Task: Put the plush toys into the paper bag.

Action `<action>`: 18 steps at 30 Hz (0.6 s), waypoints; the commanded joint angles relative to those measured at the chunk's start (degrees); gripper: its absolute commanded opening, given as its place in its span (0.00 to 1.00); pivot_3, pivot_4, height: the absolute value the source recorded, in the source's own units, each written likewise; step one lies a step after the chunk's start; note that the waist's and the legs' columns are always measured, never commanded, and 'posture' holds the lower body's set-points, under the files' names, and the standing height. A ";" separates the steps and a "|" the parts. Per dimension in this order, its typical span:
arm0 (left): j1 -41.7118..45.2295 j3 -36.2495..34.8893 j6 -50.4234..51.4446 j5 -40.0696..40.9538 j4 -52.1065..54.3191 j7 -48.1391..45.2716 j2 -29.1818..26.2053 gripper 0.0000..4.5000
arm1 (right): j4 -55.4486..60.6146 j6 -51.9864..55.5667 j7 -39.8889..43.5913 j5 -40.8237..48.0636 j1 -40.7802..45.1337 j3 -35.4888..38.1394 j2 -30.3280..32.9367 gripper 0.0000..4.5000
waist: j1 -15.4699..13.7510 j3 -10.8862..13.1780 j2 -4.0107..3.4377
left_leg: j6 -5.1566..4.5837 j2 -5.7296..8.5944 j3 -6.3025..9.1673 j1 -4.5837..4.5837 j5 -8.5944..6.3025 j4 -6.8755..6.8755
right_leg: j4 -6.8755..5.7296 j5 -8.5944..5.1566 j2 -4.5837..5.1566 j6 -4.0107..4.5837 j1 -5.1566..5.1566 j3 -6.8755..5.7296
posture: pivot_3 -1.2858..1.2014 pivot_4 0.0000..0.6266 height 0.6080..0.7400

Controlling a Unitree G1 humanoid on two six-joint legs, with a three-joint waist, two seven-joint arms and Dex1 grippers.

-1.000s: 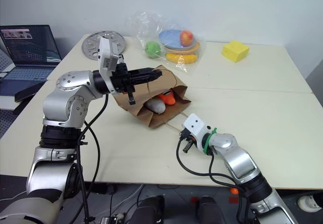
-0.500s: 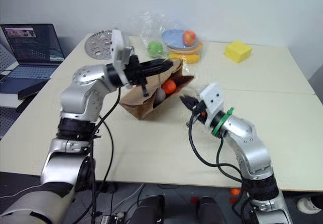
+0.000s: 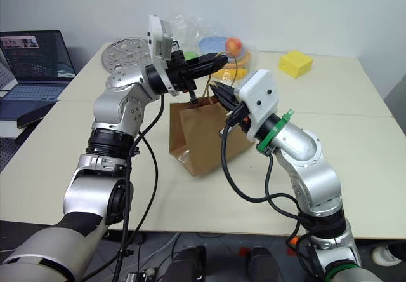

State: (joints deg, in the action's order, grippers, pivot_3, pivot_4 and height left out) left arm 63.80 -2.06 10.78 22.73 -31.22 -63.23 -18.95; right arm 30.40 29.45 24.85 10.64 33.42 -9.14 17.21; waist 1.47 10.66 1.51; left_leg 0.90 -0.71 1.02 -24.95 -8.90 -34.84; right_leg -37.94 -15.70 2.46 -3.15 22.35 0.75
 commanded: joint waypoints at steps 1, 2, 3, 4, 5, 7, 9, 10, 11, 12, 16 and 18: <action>2.65 -1.54 -0.98 1.14 0.55 -0.45 0.08 0.00 | 2.10 -4.16 -0.57 -3.15 2.60 -0.95 0.56 0.01 | 0.03 0.00 0.00 | 0.00 0.00 -0.02 0.00 0.00 0.00 | 0.00 0.00 0.00 0.00 0.00 0.02 | 0.52 0.24 1.00; 2.46 -1.43 -1.18 0.77 0.46 -0.56 -0.04 0.00 | 1.91 -3.60 -0.58 -3.04 2.55 -1.20 0.32 0.01 | 0.03 0.00 0.00 | 0.00 0.00 -0.03 0.00 0.00 -0.01 | 0.00 0.00 0.00 0.00 0.00 0.03 | 0.52 0.24 1.00; 2.31 -1.36 -1.33 0.50 0.40 -0.63 -0.12 0.00 | 1.74 -3.22 -0.55 -2.99 2.50 -1.34 0.09 0.01 | 0.03 0.00 0.00 | 0.00 0.00 -0.02 0.00 0.00 -0.01 | 0.00 0.00 0.00 0.00 -0.01 0.02 | 0.52 0.24 1.00; 1.57 -1.16 -1.30 0.20 0.83 -0.80 -0.45 0.00 | 0.98 -2.59 -0.36 -3.13 2.01 -1.95 -0.07 0.01 | 0.03 0.00 0.00 | 0.00 -0.01 -0.02 0.02 0.00 -0.01 | 0.00 0.00 0.00 0.00 -0.02 0.02 | 0.52 0.24 1.00; 0.06 -0.66 -1.22 -0.32 1.92 -1.23 -1.17 0.00 | -0.50 -1.65 0.16 -3.53 1.13 -3.22 0.12 0.01 | 0.03 0.00 0.00 | 0.00 -0.01 -0.01 0.02 0.00 -0.01 | -0.01 0.00 0.00 0.00 -0.03 0.02 | 0.52 0.24 1.00; -2.34 -0.01 -0.39 -0.81 3.96 -1.94 -2.43 0.00 | -2.38 0.81 0.77 -3.76 0.20 -5.00 0.36 0.01 | 0.07 0.00 0.00 | 0.00 -0.01 -0.03 0.05 0.00 -0.01 | -0.01 0.00 0.00 0.01 -0.04 0.04 | 0.52 0.24 1.00; -4.65 0.21 0.15 -2.12 5.39 -0.82 -4.10 0.00 | -3.35 2.45 0.50 -3.08 0.31 -5.21 -0.45 0.01 | 0.28 0.00 0.00 | 0.00 -0.05 -0.04 0.05 0.00 -0.01 | -0.04 0.01 0.00 0.02 -0.02 0.06 | 0.52 0.24 1.00; -5.37 0.14 0.13 -2.63 5.75 0.00 -4.64 0.00 | -3.58 3.08 0.29 -2.71 0.45 -5.05 -0.90 0.01 | 0.31 0.00 -0.01 | 0.00 -0.07 -0.03 0.05 0.00 -0.01 | -0.06 0.01 0.00 0.02 -0.02 0.06 | 0.52 0.24 1.00; -5.75 0.07 0.03 -2.93 5.95 0.61 -4.92 0.00 | -3.68 3.39 0.18 -2.54 0.55 -4.89 -1.21 0.01 | 0.28 0.00 -0.01 | 0.00 -0.09 -0.01 0.05 0.00 -0.01 | -0.08 0.01 0.00 0.03 0.01 0.06 | 0.52 0.24 1.00; -6.43 -0.43 1.17 -2.23 6.69 0.41 -5.56 0.00 | -3.85 3.91 0.79 -2.29 0.77 -5.20 -1.19 0.01 | 0.19 0.00 -0.01 | 0.00 -0.09 0.01 0.04 0.00 -0.01 | -0.10 0.01 -0.03 0.03 0.02 0.05 | 0.52 0.24 1.00; -11.37 -2.96 6.63 0.93 14.24 -0.79 -10.57 0.13 | -4.42 3.91 3.17 -0.90 1.16 -5.10 -1.19 0.14 | 0.17 0.00 -0.01 | 0.00 -0.13 0.16 0.04 0.00 0.00 | -0.05 0.01 -0.04 0.03 0.01 0.05 | 0.52 0.24 1.00; -14.15 -4.11 11.44 3.26 19.57 -1.57 -14.25 0.26 | -4.31 3.48 4.48 -0.08 1.29 -4.09 -0.71 0.28 | 0.40 0.01 -0.02 | 0.01 -0.25 0.23 0.04 0.00 0.01 | -0.04 0.01 -0.02 0.03 0.01 0.07 | 0.52 0.24 1.00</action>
State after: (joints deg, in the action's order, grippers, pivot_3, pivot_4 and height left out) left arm 49.90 -4.09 19.31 23.55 -16.72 -64.01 -31.39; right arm 24.51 33.99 28.21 9.31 33.48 -14.71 16.25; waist 1.87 10.67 1.49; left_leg 0.91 -1.12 1.26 -24.90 -8.91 -34.81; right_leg -37.98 -15.69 2.44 -3.12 22.37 0.86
